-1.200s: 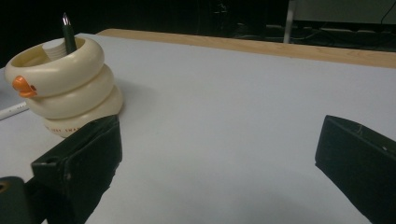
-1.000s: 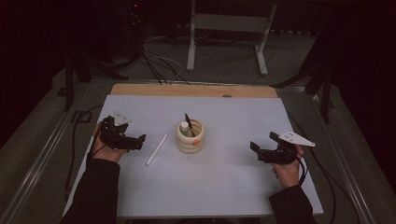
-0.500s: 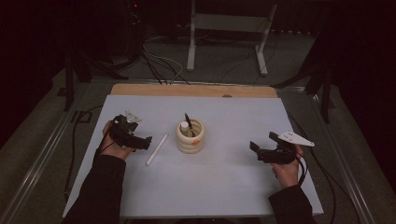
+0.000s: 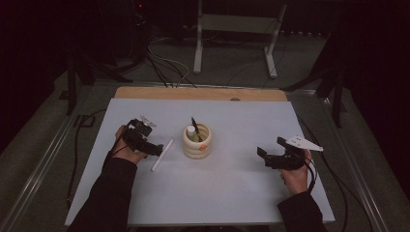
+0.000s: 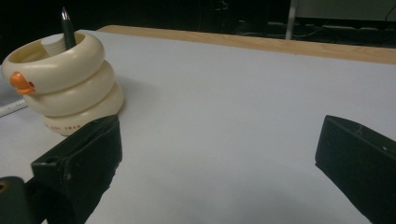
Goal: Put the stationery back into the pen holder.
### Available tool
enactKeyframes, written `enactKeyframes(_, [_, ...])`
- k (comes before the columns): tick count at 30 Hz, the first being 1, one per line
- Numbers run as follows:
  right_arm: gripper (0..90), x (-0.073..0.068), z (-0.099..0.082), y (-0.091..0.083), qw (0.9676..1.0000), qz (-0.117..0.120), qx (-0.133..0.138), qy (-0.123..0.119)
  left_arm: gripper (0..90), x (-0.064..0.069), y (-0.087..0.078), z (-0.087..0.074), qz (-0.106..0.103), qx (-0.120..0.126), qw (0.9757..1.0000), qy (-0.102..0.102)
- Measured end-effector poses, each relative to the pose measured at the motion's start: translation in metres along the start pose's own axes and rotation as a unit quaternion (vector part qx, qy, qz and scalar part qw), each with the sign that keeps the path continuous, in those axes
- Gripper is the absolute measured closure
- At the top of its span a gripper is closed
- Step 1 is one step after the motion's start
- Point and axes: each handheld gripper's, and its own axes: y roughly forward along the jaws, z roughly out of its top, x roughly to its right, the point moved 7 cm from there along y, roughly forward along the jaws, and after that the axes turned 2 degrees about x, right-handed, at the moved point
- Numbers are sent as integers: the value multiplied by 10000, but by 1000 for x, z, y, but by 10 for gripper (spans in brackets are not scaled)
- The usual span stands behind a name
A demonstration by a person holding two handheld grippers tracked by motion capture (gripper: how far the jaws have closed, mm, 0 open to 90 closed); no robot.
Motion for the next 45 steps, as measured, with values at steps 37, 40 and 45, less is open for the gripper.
enactKeyframes(37, [9, -3, -3, 3, 9999, 95, -131, -11, 795, 35, 46, -5, -810, -1445, 9860, 208])
enactKeyframes(40, [8, -3, -3, 3, 9999, 94, -129, -4, 795, 35, 45, -5, -813, -1395, 9866, 222])
enactKeyframes(45, [8, -3, -3, 3, 9999, 93, -126, 1, 795, 32, 45, -6, -753, -1308, 9885, 131])
